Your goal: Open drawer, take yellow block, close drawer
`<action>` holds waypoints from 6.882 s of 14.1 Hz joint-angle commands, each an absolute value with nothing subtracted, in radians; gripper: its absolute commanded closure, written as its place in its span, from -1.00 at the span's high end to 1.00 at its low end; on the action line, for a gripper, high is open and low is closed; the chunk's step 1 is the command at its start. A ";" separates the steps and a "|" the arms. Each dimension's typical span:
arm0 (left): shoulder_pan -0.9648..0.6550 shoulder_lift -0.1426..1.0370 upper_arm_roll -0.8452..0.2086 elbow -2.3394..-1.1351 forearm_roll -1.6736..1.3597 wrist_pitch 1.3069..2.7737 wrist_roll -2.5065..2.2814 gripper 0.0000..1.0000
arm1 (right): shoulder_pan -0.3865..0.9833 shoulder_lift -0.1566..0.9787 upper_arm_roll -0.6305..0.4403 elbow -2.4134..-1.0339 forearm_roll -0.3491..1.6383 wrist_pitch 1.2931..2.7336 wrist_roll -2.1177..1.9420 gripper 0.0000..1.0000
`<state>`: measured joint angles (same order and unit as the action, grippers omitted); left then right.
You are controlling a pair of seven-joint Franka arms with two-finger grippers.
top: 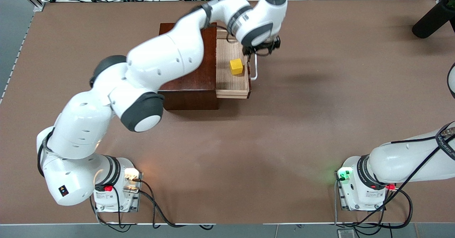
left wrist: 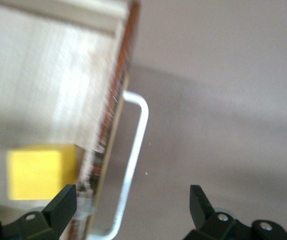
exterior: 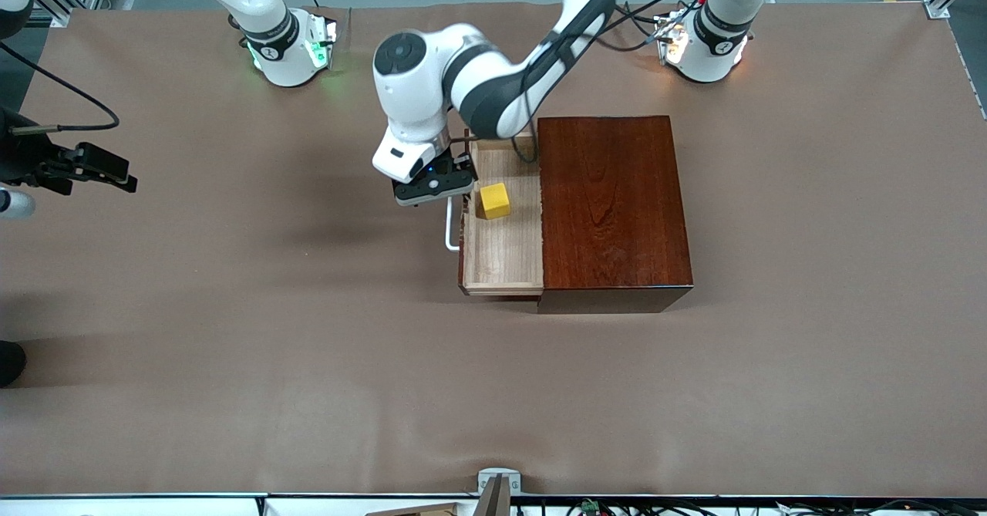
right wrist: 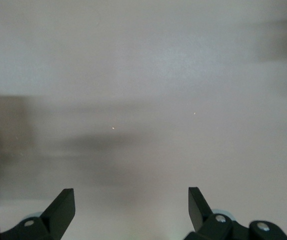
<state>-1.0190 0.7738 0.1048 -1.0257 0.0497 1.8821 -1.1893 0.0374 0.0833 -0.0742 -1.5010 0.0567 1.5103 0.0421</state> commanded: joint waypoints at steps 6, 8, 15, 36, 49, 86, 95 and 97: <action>-0.720 0.427 0.129 -1.062 0.045 1.534 -0.856 1.00 | 0.167 0.084 -0.058 -1.496 0.170 1.428 0.545 1.00; -0.629 0.394 0.126 -1.071 0.043 1.462 -0.700 1.00 | 0.251 0.118 -0.058 -1.493 0.173 1.430 0.741 1.00; -0.396 0.209 0.120 -1.290 0.043 1.451 -0.267 1.00 | 0.555 0.190 -0.058 -1.491 0.189 1.596 1.366 1.00; 0.044 -0.071 -0.149 -1.632 0.043 1.532 -0.055 1.00 | 0.864 0.575 -0.058 -1.491 0.229 2.124 1.968 1.00; 0.063 -0.060 -0.141 -1.621 0.043 1.532 0.002 1.00 | 0.833 0.574 -0.057 -1.506 0.116 2.031 1.951 -0.95; 0.015 0.124 -0.297 -1.396 -0.051 1.562 -0.349 1.00 | 0.075 0.308 -0.103 -1.564 0.055 1.516 0.266 -1.00; -0.362 0.379 -0.301 -1.263 -0.016 1.782 -1.099 1.00 | -0.012 0.362 -0.101 -2.006 0.011 2.194 -0.058 -1.00; -0.423 0.417 -0.301 -1.255 -0.003 1.860 -1.242 1.00 | 0.001 0.356 -0.101 -2.078 0.011 2.279 -0.054 -1.00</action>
<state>-0.3723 0.3635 -0.3097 -1.3130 -0.0276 1.8195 -1.1251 0.0010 0.4011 -0.1187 -1.9910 0.0314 2.2169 -0.0534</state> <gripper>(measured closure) 0.000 0.445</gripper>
